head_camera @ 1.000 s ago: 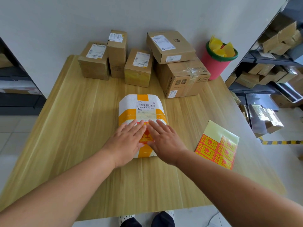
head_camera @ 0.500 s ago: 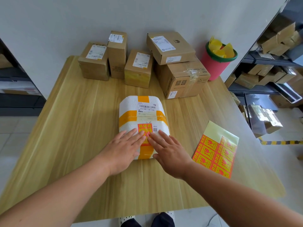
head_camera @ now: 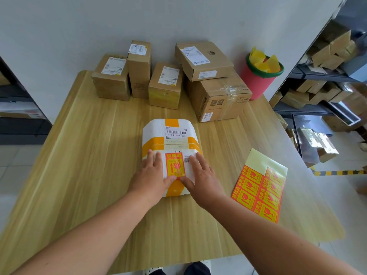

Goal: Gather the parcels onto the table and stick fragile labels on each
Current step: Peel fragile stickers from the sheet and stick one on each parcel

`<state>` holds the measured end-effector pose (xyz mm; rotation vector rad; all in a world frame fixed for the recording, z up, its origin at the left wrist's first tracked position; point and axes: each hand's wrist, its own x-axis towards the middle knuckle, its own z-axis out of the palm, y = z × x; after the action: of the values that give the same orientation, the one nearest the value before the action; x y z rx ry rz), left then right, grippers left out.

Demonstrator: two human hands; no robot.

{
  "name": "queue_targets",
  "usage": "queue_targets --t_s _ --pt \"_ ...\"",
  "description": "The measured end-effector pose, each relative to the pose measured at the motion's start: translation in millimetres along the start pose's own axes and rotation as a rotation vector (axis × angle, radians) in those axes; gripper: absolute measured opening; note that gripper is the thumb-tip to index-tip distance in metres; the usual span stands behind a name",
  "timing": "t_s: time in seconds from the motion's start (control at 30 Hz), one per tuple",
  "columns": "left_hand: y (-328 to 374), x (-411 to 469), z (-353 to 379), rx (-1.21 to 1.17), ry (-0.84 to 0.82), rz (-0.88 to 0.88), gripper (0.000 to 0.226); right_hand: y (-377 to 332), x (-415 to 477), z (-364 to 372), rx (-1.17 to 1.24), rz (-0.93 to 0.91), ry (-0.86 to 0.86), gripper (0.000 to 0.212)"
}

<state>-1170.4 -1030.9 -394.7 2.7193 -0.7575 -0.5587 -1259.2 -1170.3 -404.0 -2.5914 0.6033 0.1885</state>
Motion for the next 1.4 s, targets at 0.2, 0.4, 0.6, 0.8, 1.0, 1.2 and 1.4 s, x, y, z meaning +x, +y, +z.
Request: queue_targets --t_s 0.2,0.4,0.6,0.8,1.0,1.2,1.4 --pt "-2 -1 1 -0.112 0.003 -0.026 0.097 -4 1 -1 0.085 0.052 0.021 0.087" --pt "-15 15 14 -0.474 -0.104 -0.262 0.124 2 10 1 0.401 0.299 -0.035 0.070" --pt "15 11 6 -0.540 0.057 -0.147 0.115 13 -3 -36 0.381 0.220 0.107 0.051" --pt "95 19 -24 -0.520 0.458 0.127 0.114 54 -2 -102 0.391 0.037 0.441 0.087" --pt "197 70 -43 -0.464 0.491 0.283 0.117 134 25 -160 0.500 0.076 0.598 0.092" --pt "292 125 -21 -0.452 0.387 0.300 0.116 234 52 -204 0.512 0.163 0.582 0.092" --pt "356 171 21 -0.450 0.238 0.223 0.116 317 75 -220 0.496 0.253 0.486 0.104"
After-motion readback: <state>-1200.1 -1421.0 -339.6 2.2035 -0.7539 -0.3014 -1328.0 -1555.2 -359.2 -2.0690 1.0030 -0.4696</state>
